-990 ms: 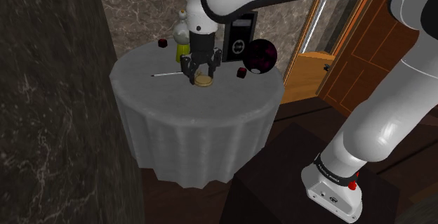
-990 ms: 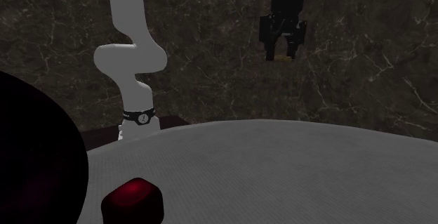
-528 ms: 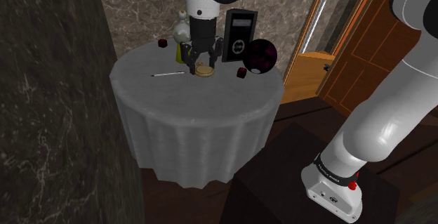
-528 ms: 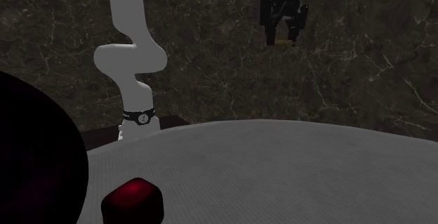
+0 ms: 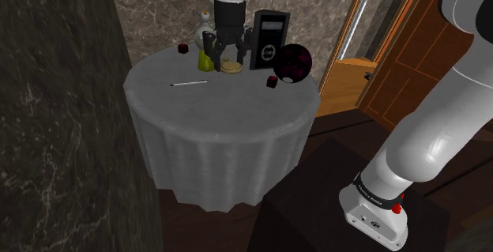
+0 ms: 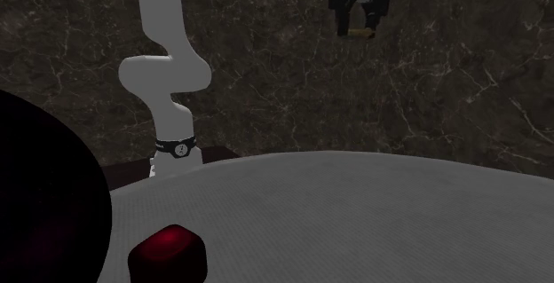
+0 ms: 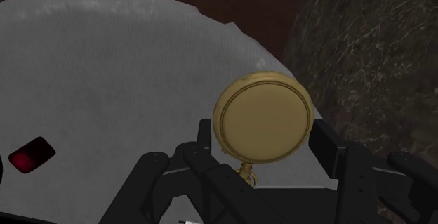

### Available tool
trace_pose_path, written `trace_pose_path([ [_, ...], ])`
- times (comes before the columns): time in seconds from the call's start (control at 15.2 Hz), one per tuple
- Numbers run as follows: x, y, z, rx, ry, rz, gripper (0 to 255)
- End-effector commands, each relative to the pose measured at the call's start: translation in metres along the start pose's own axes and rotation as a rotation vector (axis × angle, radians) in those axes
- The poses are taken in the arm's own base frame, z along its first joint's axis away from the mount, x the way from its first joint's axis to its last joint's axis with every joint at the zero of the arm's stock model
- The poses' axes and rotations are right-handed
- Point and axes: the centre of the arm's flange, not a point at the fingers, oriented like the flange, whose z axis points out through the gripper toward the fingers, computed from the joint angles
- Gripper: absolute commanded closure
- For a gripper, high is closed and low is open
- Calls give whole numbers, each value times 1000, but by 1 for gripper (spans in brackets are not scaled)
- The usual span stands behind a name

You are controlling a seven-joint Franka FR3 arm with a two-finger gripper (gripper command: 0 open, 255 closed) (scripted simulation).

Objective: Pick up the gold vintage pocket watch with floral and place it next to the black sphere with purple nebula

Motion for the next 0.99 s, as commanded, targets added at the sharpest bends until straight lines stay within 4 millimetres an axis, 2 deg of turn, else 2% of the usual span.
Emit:
trace_pose_path([
  [0.0,0,-1,-12,0,0,0,255],
  [0.07,0,0,-17,0,0,0,255],
  [0.92,92,145,-17,0,0,0,255],
])
